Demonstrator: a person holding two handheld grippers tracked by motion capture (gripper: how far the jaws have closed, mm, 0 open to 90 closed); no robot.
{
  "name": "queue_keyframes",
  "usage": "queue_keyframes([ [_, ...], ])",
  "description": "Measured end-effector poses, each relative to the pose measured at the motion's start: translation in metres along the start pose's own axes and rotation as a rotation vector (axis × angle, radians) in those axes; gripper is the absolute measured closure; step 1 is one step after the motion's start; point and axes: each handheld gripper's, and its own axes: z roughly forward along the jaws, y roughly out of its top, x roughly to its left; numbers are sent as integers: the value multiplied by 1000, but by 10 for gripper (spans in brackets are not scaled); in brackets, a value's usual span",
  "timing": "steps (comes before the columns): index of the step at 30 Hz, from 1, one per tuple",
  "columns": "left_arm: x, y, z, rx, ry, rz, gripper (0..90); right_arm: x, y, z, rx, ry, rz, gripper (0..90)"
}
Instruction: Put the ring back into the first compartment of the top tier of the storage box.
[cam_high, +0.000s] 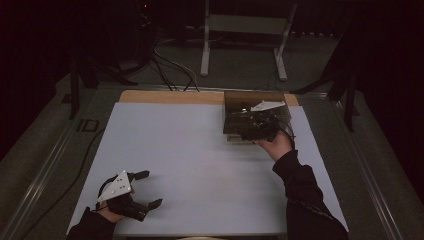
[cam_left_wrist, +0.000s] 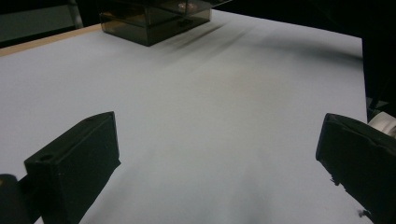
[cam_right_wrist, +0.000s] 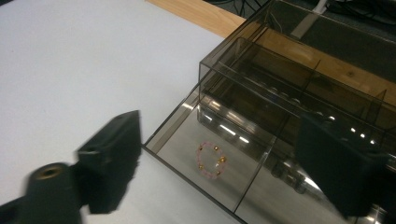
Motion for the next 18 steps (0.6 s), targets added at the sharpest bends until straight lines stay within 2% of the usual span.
queue_keyframes([
  [1,0,0,0,0,1,0,10,0,0,-1,-5,3,6,141],
  [4,0,0,0,1,1,1,10,-2,-2,-6,-21,17,8,66],
  [9,0,0,0,3,2,1,10,-8,-5,-15,-52,11,36,35],
  [18,0,0,1,-1,-1,1,10,-10,-11,-27,-66,6,-1,19],
])
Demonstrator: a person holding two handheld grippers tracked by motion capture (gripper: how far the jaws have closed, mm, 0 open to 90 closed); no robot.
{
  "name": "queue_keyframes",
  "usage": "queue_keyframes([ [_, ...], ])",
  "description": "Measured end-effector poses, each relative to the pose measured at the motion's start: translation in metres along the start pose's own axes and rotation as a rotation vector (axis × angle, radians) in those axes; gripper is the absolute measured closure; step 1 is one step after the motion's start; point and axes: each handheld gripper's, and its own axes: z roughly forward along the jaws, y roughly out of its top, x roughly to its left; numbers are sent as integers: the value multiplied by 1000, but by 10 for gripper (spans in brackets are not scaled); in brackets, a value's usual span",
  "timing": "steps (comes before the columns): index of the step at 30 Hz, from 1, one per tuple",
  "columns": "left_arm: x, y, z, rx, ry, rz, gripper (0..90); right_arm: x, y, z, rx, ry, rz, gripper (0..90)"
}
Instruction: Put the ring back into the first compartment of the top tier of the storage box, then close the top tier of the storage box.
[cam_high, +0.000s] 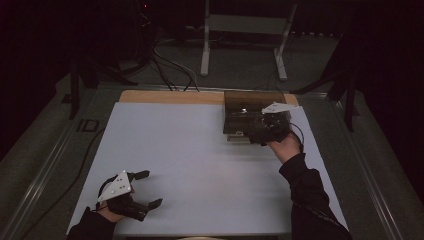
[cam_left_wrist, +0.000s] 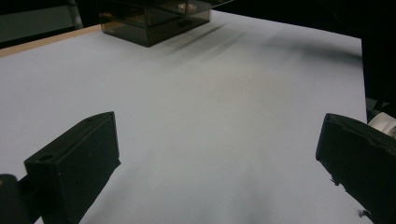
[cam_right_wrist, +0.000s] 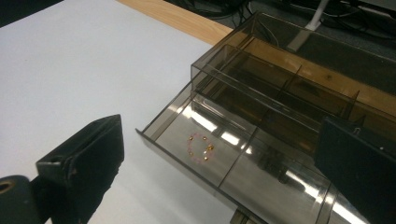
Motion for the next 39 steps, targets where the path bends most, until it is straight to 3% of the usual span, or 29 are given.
queue_keyframes([
  [3,0,0,0,1,-1,-1,10,1,-3,-3,-23,-35,-17,20],
  [7,1,0,0,-1,-2,-1,10,2,-7,-3,-4,-46,-32,20],
  [12,1,0,0,0,-1,-1,10,4,-12,-5,-8,-43,-26,20],
  [21,0,0,0,3,1,2,10,8,-25,-16,-29,-96,-14,20],
  [39,-1,0,0,1,2,2,10,12,-56,-27,-27,-129,13,20],
])
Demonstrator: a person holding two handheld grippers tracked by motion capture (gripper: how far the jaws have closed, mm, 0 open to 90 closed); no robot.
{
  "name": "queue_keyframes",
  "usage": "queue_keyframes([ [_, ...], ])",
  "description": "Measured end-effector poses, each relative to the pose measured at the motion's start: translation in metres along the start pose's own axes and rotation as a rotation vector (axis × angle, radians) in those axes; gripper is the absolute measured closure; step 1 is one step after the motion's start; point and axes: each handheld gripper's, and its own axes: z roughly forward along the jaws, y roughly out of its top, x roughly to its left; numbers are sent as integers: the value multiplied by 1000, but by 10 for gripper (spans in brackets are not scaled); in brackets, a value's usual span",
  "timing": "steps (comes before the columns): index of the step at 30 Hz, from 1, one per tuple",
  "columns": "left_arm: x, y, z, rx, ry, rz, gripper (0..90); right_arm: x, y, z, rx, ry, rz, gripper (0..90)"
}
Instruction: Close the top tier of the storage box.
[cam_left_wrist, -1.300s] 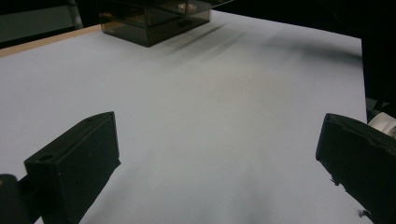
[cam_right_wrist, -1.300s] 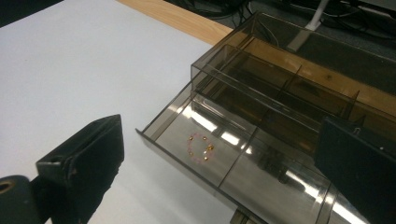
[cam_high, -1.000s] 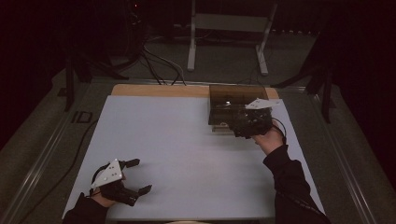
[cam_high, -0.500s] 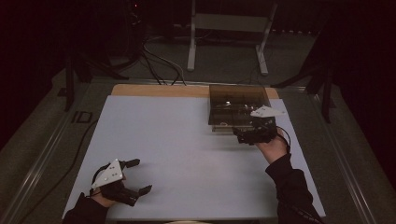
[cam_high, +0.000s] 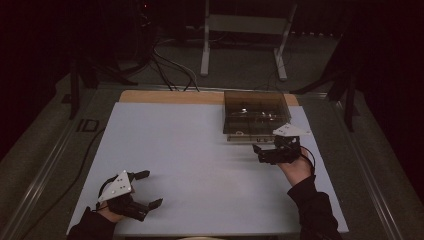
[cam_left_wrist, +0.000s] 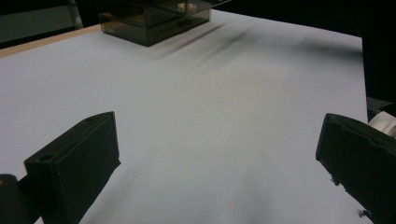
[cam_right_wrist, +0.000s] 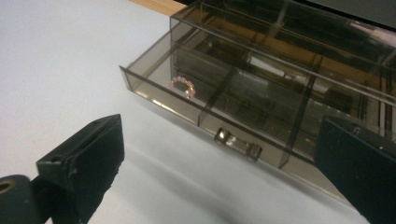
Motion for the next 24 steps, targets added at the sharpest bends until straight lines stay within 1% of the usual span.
queue_keyframes([
  [1,0,0,0,0,-1,0,10,0,-2,0,2,1,10,20],
  [3,0,0,0,1,-1,1,10,1,-6,0,2,-11,16,20],
  [8,0,0,0,2,-1,2,10,2,-14,0,3,-24,29,20],
  [10,0,0,0,1,0,2,10,2,-17,1,4,-41,31,21],
  [13,0,0,0,2,0,2,10,2,-22,2,7,-52,41,20],
  [15,0,0,0,3,-1,2,10,1,-24,3,11,-50,45,20],
  [18,-1,0,0,1,-2,1,10,1,-27,4,21,-67,44,20],
  [24,-1,1,0,1,-2,3,10,1,-34,7,26,-77,50,21],
])
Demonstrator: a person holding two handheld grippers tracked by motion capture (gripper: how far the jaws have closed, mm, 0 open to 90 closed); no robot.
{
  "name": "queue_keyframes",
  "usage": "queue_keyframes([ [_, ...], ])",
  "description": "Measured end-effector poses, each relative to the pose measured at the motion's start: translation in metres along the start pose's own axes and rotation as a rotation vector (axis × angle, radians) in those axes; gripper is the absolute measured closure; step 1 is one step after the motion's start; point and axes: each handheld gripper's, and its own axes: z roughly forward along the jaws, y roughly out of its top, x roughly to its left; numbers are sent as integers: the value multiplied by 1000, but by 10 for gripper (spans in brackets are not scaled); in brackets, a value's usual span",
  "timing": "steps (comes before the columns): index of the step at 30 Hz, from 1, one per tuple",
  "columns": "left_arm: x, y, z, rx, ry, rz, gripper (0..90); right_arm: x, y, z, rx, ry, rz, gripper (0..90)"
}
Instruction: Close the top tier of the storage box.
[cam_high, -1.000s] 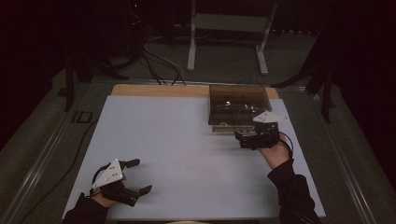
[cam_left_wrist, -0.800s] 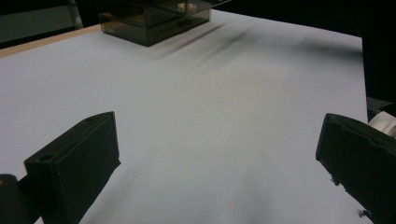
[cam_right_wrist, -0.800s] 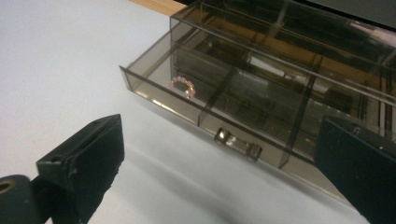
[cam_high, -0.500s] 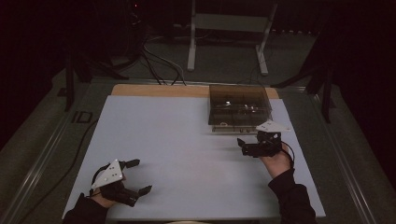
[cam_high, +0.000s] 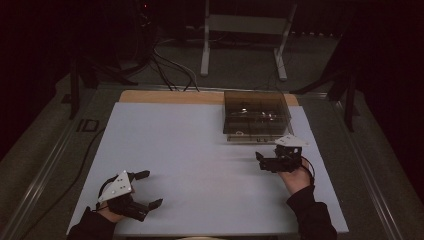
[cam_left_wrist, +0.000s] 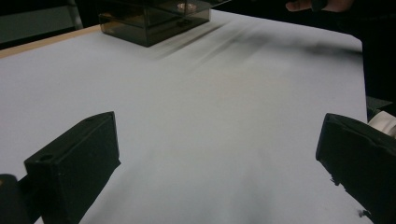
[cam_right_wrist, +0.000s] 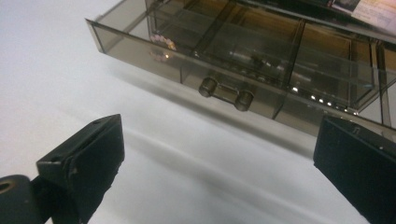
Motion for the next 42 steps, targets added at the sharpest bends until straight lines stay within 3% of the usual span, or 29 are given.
queue_keyframes([
  [14,0,1,0,0,-2,4,10,-8,-17,16,48,1,71,55],
  [20,0,1,0,-2,-2,4,10,-10,-20,22,100,2,65,78],
  [23,-1,1,0,-1,-2,7,10,-9,-21,23,108,-19,56,157],
  [30,-1,1,1,0,-2,7,10,-6,-21,23,126,3,25,317],
  [35,-1,1,1,1,-1,5,10,-4,-21,22,112,-17,13,419],
  [42,0,1,1,0,-1,4,10,-1,-19,18,85,-77,-5,657],
])
